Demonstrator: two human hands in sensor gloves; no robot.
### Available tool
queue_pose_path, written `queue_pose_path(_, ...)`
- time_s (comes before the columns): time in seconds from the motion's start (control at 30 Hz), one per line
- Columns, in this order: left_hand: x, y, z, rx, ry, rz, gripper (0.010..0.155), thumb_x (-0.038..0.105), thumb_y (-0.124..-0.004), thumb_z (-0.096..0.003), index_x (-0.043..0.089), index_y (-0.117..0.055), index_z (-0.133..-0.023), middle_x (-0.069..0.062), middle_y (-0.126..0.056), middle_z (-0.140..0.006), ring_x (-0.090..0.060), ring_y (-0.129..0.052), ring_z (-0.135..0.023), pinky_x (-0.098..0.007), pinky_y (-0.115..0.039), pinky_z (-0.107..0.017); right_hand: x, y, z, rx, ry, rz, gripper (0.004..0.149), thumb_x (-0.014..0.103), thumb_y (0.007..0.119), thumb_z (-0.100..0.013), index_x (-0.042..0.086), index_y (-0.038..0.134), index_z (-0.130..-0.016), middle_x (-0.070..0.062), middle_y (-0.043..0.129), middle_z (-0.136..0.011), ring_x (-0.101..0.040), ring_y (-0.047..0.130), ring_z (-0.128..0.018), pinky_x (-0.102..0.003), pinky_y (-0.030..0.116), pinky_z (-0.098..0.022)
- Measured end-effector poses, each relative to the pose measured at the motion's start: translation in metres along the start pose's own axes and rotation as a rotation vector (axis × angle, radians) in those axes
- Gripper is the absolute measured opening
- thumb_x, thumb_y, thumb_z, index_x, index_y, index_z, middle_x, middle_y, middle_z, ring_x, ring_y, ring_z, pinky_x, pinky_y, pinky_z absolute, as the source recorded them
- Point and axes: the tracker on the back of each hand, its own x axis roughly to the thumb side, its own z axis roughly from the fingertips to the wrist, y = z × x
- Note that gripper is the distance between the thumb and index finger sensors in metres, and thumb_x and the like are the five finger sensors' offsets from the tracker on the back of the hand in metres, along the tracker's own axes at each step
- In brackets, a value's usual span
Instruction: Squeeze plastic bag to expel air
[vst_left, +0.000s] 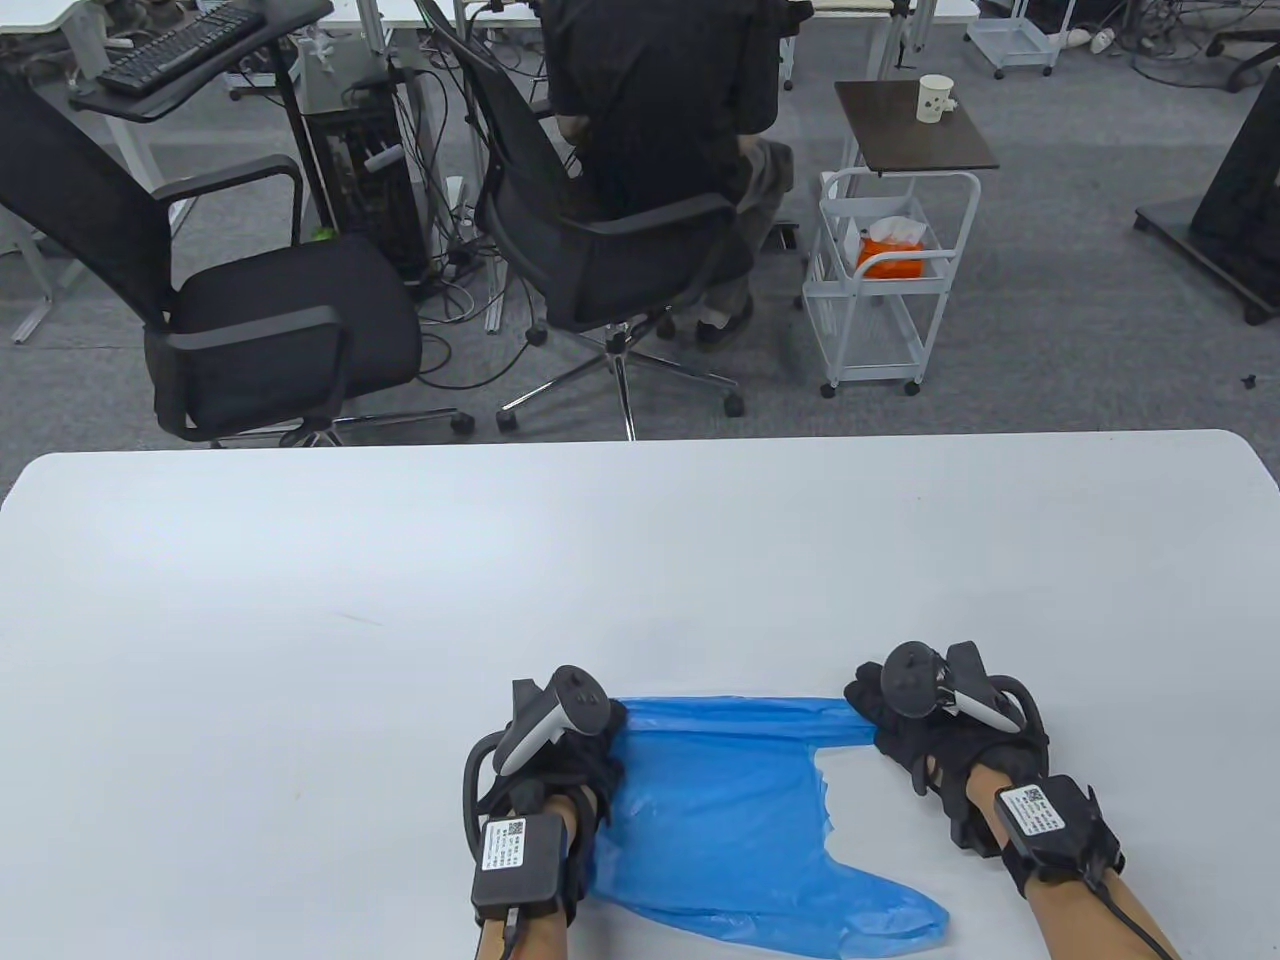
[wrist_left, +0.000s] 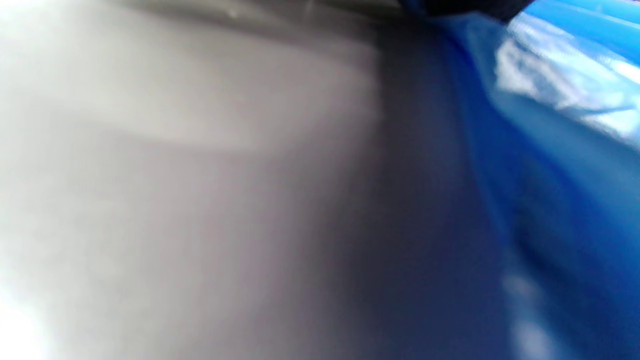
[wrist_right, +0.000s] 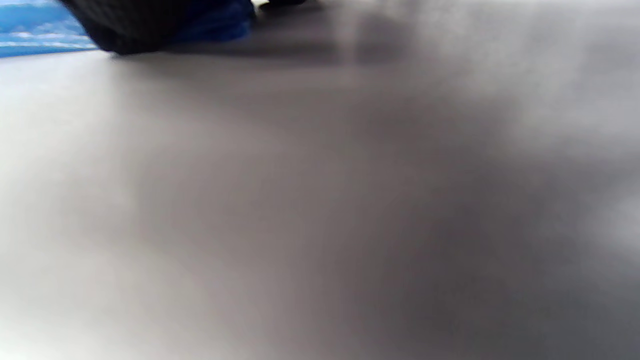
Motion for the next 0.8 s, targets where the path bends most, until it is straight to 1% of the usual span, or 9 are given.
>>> queue_pose_path(0.2,-0.001,-0.001,0.0,0.001,0.002,0.007,0.065,0.046,-0.062,-0.0419,0.049,-0.027,-0.097,0.023,-0.012,-0.107,-0.011,-0.004,-0.105,-0.052,-0.01,-0.077,-0.006,0.004,0.002,-0.013,0.011,-0.032,0.056,0.049,0.064,-0.041,0.056,0.04,-0.091,0.032,0.026,-0.11,0.001,0.026,-0.111,-0.045,0.03,-0.085)
queue_pose_path(0.43,0.0,0.0,0.0,-0.003,0.005,0.003,0.065,0.046,-0.062,-0.0419,0.049,-0.027,-0.097,0.023,-0.012,-0.107,-0.011,-0.004,-0.105,-0.053,-0.01,-0.077,-0.006,0.004,0.004,0.002,0.015,-0.048,0.056,0.05,0.063,-0.042,0.057,0.038,-0.091,0.031,0.023,-0.11,0.001,0.023,-0.111,-0.045,0.028,-0.085)
queue_pose_path(0.5,0.0,0.001,0.0,-0.013,0.007,-0.003,0.066,0.046,-0.062,-0.0418,0.049,-0.027,-0.097,0.022,-0.011,-0.107,-0.012,-0.004,-0.105,-0.053,-0.01,-0.076,-0.006,0.003,0.004,-0.003,0.024,-0.047,0.057,0.049,0.064,-0.041,0.057,0.038,-0.091,0.03,0.023,-0.111,0.0,0.023,-0.111,-0.045,0.028,-0.084)
queue_pose_path(0.57,0.001,0.005,0.0,-0.023,-0.007,0.014,0.066,0.045,-0.064,-0.0421,0.047,-0.029,-0.098,0.02,-0.014,-0.108,-0.014,-0.005,-0.106,-0.055,-0.011,-0.077,-0.003,-0.002,0.002,0.032,0.051,-0.012,0.06,0.05,0.064,-0.041,0.055,0.035,-0.093,0.026,0.02,-0.112,-0.004,0.022,-0.111,-0.046,0.029,-0.084)
queue_pose_path(0.63,0.001,0.01,0.003,0.013,0.003,0.003,0.066,0.045,-0.065,-0.042,0.047,-0.031,-0.099,0.017,-0.016,-0.109,-0.017,-0.011,-0.107,-0.056,-0.017,-0.079,0.0,-0.01,0.004,0.037,0.083,-0.015,0.062,0.051,0.064,-0.04,0.05,0.036,-0.096,0.019,0.022,-0.114,-0.011,0.024,-0.112,-0.047,0.029,-0.084)
queue_pose_path(0.7,0.005,0.018,0.013,0.03,-0.011,-0.023,0.07,0.046,-0.065,-0.0416,0.049,-0.024,-0.097,0.016,-0.013,-0.109,-0.017,-0.007,-0.107,-0.056,-0.017,-0.079,0.005,-0.02,0.012,-0.038,0.063,-0.064,0.066,0.052,0.066,-0.039,0.051,0.031,-0.096,0.019,0.018,-0.114,-0.012,0.019,-0.112,-0.047,0.026,-0.084)
queue_pose_path(0.8,0.015,0.037,0.038,0.134,-0.047,-0.06,0.071,0.048,-0.066,-0.0409,0.049,-0.024,-0.098,0.015,-0.012,-0.109,-0.018,-0.005,-0.106,-0.057,-0.017,-0.078,0.007,-0.033,0.028,-0.093,0.034,-0.083,0.076,0.059,0.068,-0.037,0.051,0.02,-0.095,0.018,0.007,-0.113,-0.012,0.01,-0.111,-0.047,0.02,-0.084)
